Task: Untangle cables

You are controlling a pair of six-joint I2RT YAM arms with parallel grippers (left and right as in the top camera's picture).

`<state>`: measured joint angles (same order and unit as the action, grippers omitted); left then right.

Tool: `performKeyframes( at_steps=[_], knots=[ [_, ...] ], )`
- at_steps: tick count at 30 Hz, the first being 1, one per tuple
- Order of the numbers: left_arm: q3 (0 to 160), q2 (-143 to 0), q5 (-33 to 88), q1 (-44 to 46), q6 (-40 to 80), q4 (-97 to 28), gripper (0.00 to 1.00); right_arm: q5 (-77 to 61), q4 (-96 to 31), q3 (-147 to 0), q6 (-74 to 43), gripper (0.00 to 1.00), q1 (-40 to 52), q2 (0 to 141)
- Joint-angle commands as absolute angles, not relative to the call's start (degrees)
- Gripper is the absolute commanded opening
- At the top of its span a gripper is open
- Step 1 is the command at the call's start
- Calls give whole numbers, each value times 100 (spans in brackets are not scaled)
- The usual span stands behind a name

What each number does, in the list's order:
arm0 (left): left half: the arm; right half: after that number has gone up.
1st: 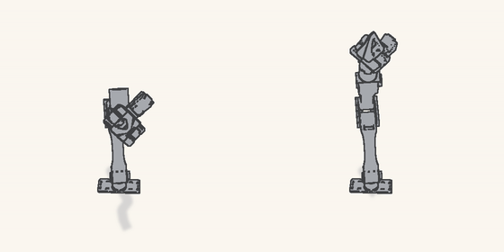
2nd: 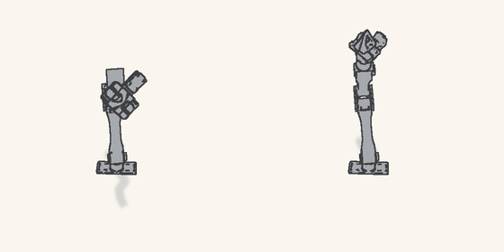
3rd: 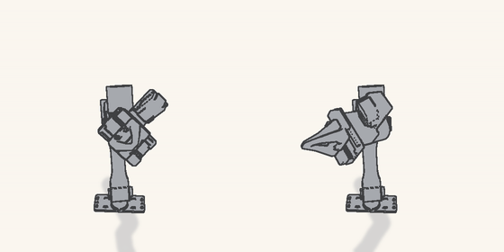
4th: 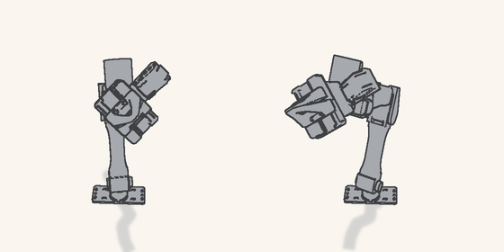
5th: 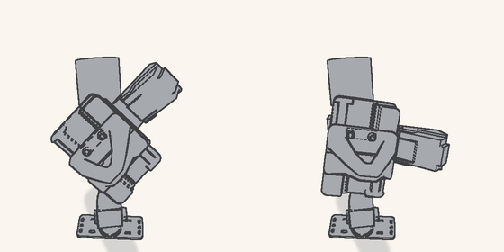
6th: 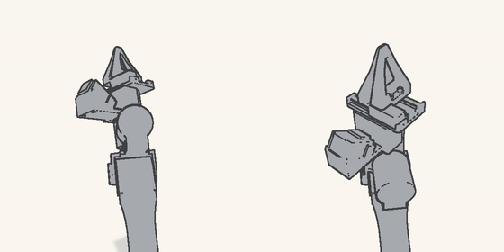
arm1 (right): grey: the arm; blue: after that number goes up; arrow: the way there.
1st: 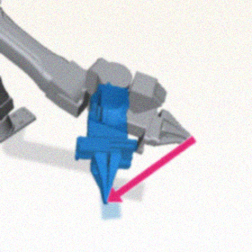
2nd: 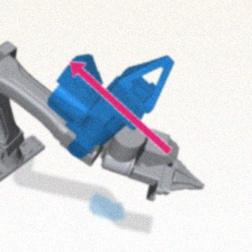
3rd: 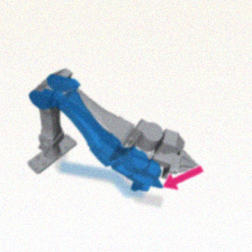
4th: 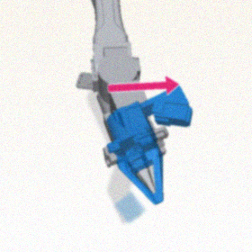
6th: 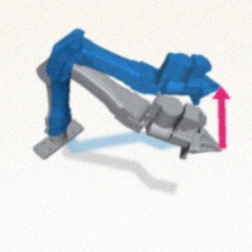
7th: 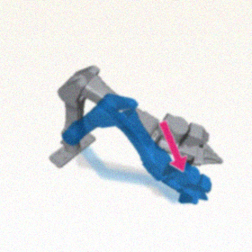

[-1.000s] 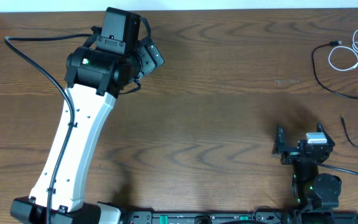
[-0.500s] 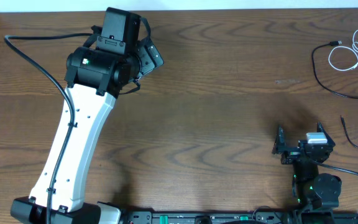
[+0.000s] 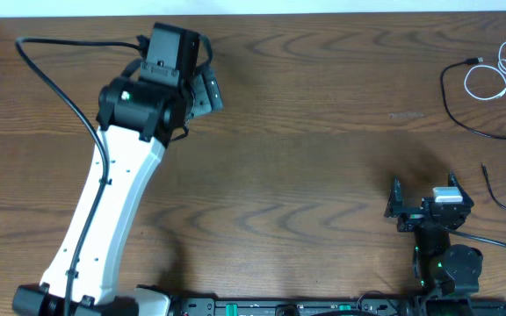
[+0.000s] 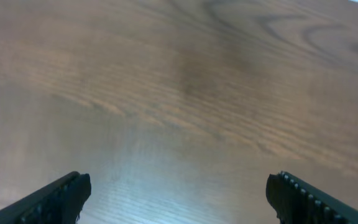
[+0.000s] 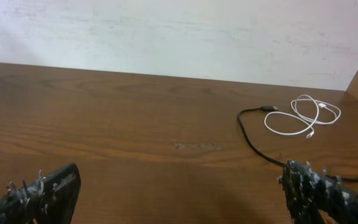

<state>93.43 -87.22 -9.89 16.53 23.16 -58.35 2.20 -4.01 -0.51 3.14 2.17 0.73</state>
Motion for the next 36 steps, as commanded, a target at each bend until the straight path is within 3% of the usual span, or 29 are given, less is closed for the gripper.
performKeyframes(
  at_steps=[1,5,13,27,36],
  knots=[
    [8742,-8171,-320,1555,548,-5304,95,285,-408,-32,237,99,272,32],
    [7854,-7579,526,1251,-64,-4449,95,285,-408,-32,237,99,272,32],
    [5922,-6160,1461,255,-64,-3083,95,283,-408,-32,237,99,272,32],
    [2438,-3374,926,-36,-346,397,95,285,-408,-32,239,99,272,32],
    [810,-1986,913,-36,-805,1173,95,285,-408,-32,237,99,272,32]
  ],
)
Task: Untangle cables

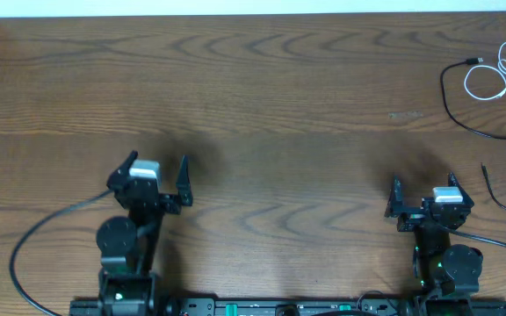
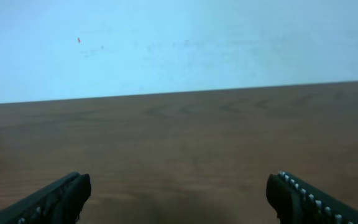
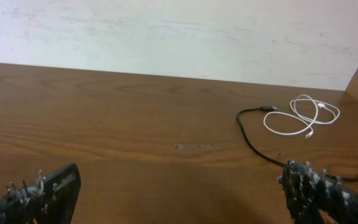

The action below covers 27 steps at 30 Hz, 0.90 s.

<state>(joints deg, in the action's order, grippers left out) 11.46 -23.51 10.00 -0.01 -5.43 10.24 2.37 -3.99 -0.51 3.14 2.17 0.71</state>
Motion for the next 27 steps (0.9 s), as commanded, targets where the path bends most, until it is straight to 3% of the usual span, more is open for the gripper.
performKeyframes(
  at_steps=[1,10,27],
  knots=[
    [687,-1852,913,-36,-851,1194,95,283,-408,-32,239,99,272,32],
    [27,-888,891,-36,-1072,1192,95,285,-408,-32,239,99,272,32],
    [23,-8,810,-36,-1304,16,98,283,-408,-32,237,99,272,32]
  ],
)
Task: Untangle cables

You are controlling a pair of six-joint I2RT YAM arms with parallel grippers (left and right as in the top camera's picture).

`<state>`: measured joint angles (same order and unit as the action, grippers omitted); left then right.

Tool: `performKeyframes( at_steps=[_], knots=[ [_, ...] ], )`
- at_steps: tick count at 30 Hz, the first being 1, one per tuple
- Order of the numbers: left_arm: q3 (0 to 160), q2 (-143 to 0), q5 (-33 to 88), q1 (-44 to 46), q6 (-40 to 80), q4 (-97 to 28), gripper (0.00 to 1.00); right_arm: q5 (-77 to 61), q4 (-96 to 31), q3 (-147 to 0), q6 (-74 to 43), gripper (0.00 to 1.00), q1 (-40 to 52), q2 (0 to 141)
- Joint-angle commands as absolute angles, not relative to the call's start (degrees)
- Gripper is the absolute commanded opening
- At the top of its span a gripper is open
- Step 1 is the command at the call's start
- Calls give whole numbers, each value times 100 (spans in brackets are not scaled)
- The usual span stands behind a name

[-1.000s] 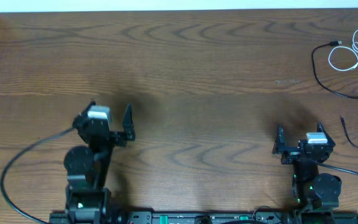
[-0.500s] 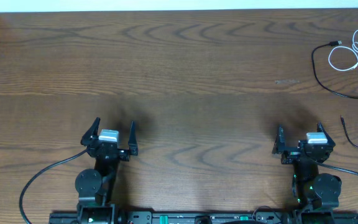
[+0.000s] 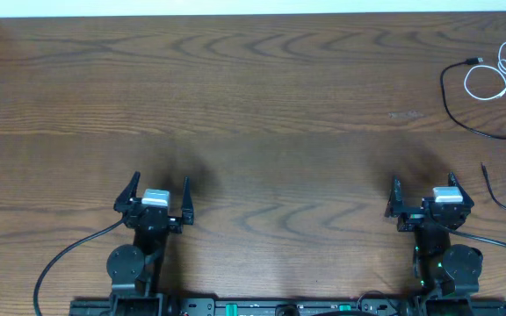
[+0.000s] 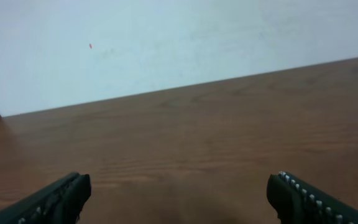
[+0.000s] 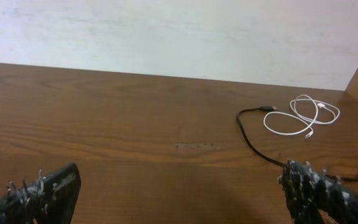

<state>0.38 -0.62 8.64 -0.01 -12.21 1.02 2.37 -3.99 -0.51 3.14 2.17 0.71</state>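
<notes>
A white cable (image 3: 488, 77) (image 5: 303, 116) lies coiled at the table's far right corner. A black cable (image 3: 473, 114) (image 5: 253, 140) curves beside it, its plug end next to the white loops. A second black cable end (image 3: 499, 195) lies at the right edge. My right gripper (image 3: 422, 204) (image 5: 179, 193) rests open at the near right, well short of the cables. Over at the near left, my left gripper (image 3: 157, 195) (image 4: 178, 193) is open too, nothing between its fingers.
The wooden table (image 3: 262, 105) runs to a pale wall (image 5: 166, 31) at the back. A raised wooden side edge stands at the right. The arm bases and a black rail (image 3: 279, 307) line the front edge.
The left arm has settled slightly further back and to the right at the near left, its camera now tilted a little. The right arm and the cables have not moved.
The left arm was stretched out to the far left of the table, gripper open and facing the wood. Then it was folded back at the near left, open. Now it rests there. The right gripper stayed open at its place throughout.
</notes>
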Motion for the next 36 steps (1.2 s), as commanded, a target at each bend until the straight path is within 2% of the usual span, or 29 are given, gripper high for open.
performKeyframes(
  at_steps=[1,5,36],
  knots=[
    [23,-8,810,-36,-1304,-110,98,285,-408,-32,237,99,272,32],
    [23,-8,790,-34,-1015,-357,98,283,-408,-32,239,99,272,32],
    [23,-30,790,-32,-1024,-344,98,283,-408,-30,239,99,272,32]
  ],
)
